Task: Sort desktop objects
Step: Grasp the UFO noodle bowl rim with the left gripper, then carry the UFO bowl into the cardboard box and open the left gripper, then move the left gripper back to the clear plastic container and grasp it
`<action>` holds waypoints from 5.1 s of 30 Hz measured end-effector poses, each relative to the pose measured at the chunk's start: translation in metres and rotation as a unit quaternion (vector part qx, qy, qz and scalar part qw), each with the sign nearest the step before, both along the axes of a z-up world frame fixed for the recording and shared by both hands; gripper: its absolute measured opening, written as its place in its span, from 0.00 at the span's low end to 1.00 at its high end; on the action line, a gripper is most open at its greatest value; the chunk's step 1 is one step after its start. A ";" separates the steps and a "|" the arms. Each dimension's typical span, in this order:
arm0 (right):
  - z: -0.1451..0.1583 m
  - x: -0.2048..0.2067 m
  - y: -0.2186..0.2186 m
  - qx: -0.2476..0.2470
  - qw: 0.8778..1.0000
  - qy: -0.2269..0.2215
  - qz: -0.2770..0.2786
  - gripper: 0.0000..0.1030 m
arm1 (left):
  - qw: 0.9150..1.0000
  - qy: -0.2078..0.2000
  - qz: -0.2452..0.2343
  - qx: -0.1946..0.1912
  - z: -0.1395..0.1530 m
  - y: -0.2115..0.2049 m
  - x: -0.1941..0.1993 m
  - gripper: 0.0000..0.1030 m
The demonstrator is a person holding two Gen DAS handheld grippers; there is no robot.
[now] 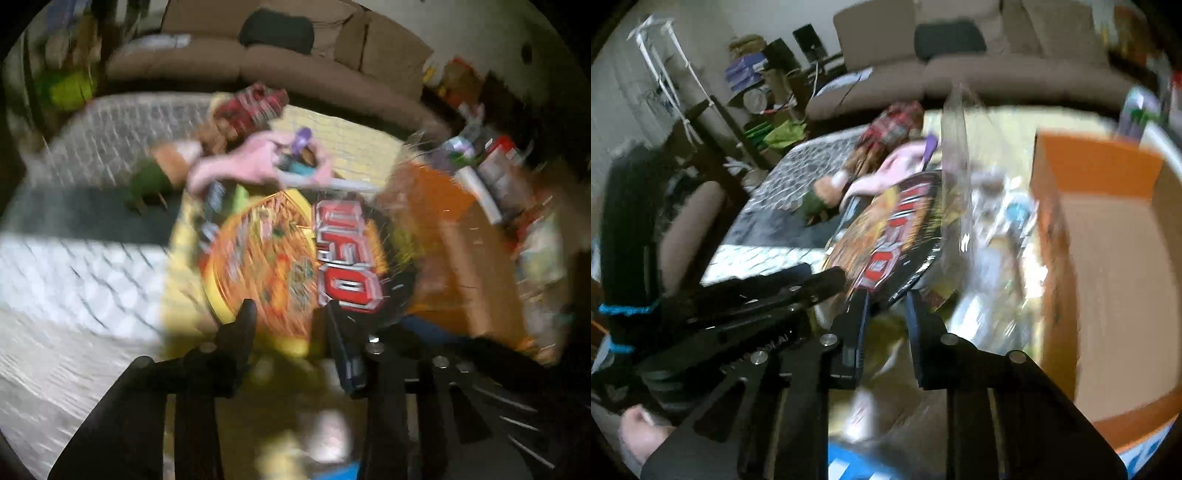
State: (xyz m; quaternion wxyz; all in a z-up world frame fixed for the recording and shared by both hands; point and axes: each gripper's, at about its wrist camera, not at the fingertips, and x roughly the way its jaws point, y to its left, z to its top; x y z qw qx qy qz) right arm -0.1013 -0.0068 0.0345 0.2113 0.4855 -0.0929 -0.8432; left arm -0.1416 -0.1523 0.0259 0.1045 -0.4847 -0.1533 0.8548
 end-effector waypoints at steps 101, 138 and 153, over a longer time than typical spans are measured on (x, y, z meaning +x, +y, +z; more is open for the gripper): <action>0.008 -0.015 0.281 0.113 0.994 -0.006 0.004 0.44 | 0.991 -0.117 -0.067 -0.024 -0.030 0.293 -0.092 0.65; 0.088 0.013 0.129 -0.025 0.999 0.031 0.020 1.00 | 0.992 -0.011 0.061 -0.113 0.045 -0.002 0.030 0.92; -0.001 -0.083 0.016 0.113 0.992 -0.041 0.025 0.63 | 0.986 -0.046 0.024 -0.157 -0.036 0.001 -0.050 0.83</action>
